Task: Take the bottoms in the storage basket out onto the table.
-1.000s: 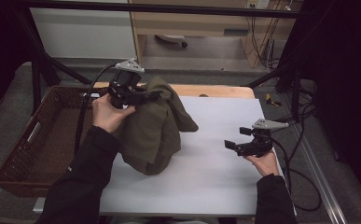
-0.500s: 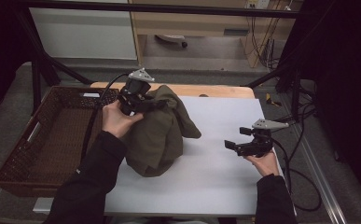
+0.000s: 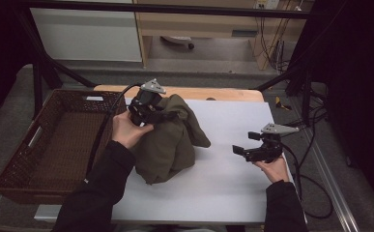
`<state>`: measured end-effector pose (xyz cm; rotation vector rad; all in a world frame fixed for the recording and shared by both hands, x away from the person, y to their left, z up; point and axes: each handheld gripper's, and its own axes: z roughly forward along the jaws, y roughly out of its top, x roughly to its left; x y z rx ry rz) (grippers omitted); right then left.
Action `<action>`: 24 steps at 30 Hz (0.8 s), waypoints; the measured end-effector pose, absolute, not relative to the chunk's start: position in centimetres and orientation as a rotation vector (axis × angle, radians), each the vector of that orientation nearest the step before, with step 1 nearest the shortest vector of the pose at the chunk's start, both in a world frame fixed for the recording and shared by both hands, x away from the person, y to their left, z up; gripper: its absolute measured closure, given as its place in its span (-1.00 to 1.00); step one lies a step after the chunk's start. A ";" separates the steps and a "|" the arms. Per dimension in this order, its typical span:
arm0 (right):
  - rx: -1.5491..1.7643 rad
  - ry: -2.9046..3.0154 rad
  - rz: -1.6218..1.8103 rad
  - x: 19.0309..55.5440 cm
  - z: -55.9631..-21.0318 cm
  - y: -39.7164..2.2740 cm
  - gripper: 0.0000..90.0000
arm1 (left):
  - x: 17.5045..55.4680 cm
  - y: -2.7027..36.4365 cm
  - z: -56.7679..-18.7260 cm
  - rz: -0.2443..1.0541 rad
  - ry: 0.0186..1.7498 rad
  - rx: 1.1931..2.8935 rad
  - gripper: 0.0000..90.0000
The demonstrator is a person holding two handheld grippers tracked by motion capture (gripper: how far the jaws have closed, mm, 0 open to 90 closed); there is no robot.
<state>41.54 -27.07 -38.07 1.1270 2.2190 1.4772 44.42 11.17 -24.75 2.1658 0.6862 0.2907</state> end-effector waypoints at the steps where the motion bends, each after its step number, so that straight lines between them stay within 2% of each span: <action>1: 1.127 2.219 1.476 41.5 -38.1 -27.1 -0.96 | 44.4 11.1 -24.9 0.291 0.682 2.172 0.77; 13: 1.128 2.219 1.477 41.5 -38.1 -27.1 -0.95 | 44.1 10.4 -27.0 0.249 0.679 2.199 0.70; 21: 1.129 2.221 1.476 41.5 -38.1 -27.0 -0.95 | 44.0 9.9 -28.7 0.227 0.696 2.229 0.54; 24: 1.126 2.219 1.477 41.5 -38.1 -27.1 -0.95 | 44.0 10.0 -28.9 0.234 0.706 2.244 0.41</action>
